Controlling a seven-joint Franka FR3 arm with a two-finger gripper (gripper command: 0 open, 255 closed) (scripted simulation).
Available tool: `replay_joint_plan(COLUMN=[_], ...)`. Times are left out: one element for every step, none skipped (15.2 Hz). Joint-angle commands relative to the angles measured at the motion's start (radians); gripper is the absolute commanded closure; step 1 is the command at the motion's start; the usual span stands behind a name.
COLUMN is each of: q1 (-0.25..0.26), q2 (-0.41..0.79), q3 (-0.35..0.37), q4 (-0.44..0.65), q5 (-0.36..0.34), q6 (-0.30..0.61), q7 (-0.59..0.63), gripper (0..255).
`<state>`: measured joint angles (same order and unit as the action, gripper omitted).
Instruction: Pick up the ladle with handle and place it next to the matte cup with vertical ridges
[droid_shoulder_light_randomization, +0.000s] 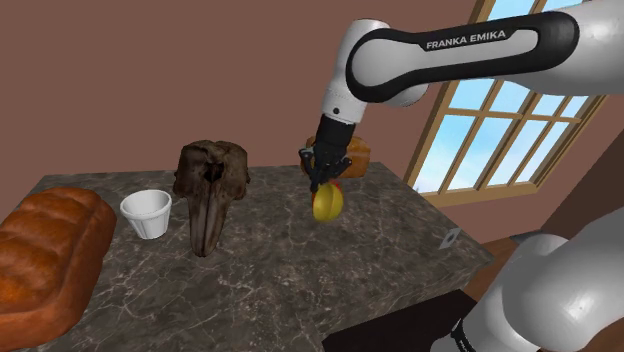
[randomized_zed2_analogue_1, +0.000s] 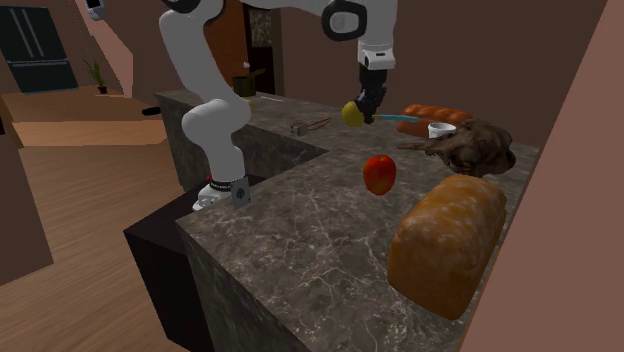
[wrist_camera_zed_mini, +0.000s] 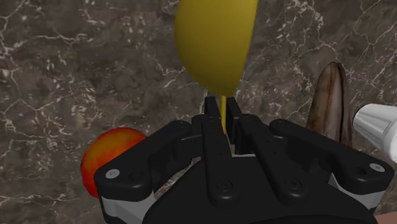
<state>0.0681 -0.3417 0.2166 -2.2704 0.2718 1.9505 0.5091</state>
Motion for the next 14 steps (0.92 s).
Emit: replay_joint_plan(q1=[0.015,0.022,0.029,0.035,0.041,0.048,0.055,0.062,0.069,0.077,0.086,0.096,0.106,0.118], q2=[0.040,0.064,0.088,0.113,0.140,0.166,0.194,0.223,0.252,0.283,0.314,0.346,0.379,0.412], q3=[0.035,0.051,0.067,0.083,0.099,0.113,0.128,0.142,0.156,0.168,0.180,0.191,0.202,0.212], q4=[0.041,0.063,0.087,0.112,0.138,0.165,0.193,0.222,0.252,0.284,0.317,0.352,0.388,0.425], q5=[0.002,0.001,-0.003,-0.007,-0.013,-0.020,-0.029,-0.039,-0.050,-0.063,-0.077,-0.093,-0.109,-0.127], q6=[0.011,0.016,0.022,0.027,0.032,0.036,0.040,0.042,0.045,0.046,0.046,0.046,0.044,0.041], q7=[0.051,0.075,0.099,0.123,0.148,0.174,0.199,0.225,0.251,0.278,0.305,0.331,0.358,0.385], gripper=[255,255,255,255,255,255,255,255,255,255,255,255,255,255])
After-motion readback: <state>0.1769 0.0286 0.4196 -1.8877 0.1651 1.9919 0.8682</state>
